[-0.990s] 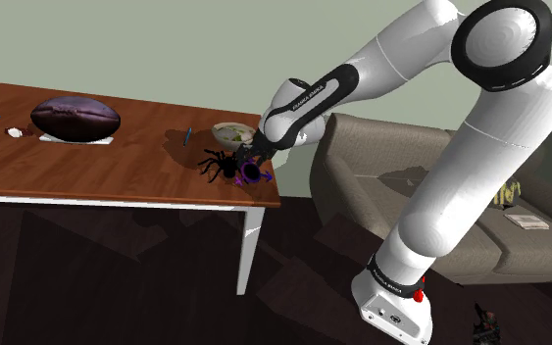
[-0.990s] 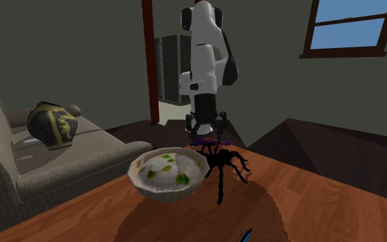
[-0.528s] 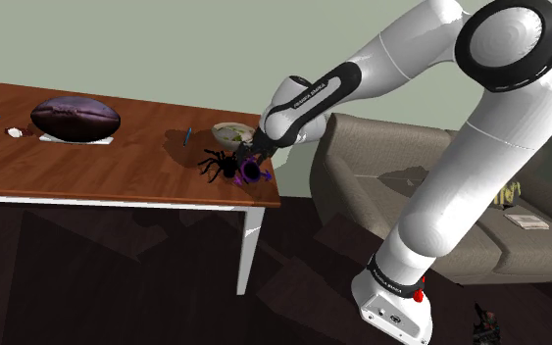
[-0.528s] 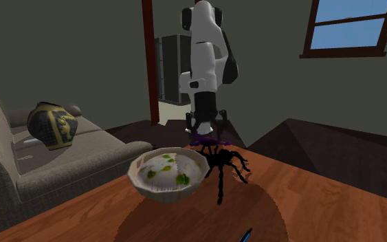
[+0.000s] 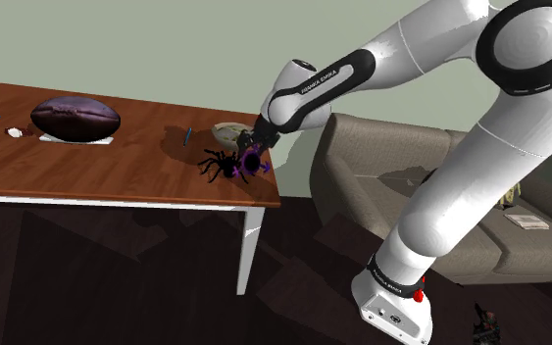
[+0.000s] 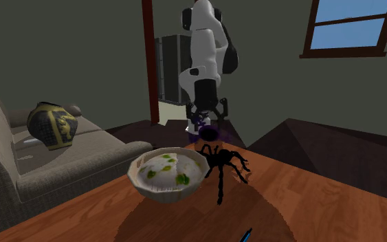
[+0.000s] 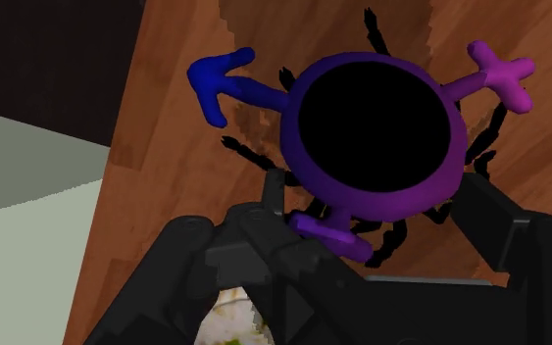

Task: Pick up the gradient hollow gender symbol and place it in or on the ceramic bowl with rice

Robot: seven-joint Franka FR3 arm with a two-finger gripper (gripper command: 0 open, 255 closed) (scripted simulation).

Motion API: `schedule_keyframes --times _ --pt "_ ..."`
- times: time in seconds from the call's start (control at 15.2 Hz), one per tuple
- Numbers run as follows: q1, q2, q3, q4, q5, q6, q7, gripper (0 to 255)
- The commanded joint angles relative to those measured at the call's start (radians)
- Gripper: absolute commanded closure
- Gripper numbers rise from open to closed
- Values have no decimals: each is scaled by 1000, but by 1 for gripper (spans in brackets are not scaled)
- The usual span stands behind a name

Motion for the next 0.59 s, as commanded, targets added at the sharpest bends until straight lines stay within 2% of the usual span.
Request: schedule_keyframes --times 0.0,0.53 --pt "-2 -24 0 7 -5 -32 5 255" --pt "-9 -95 0 56 -22 -151 22 255"
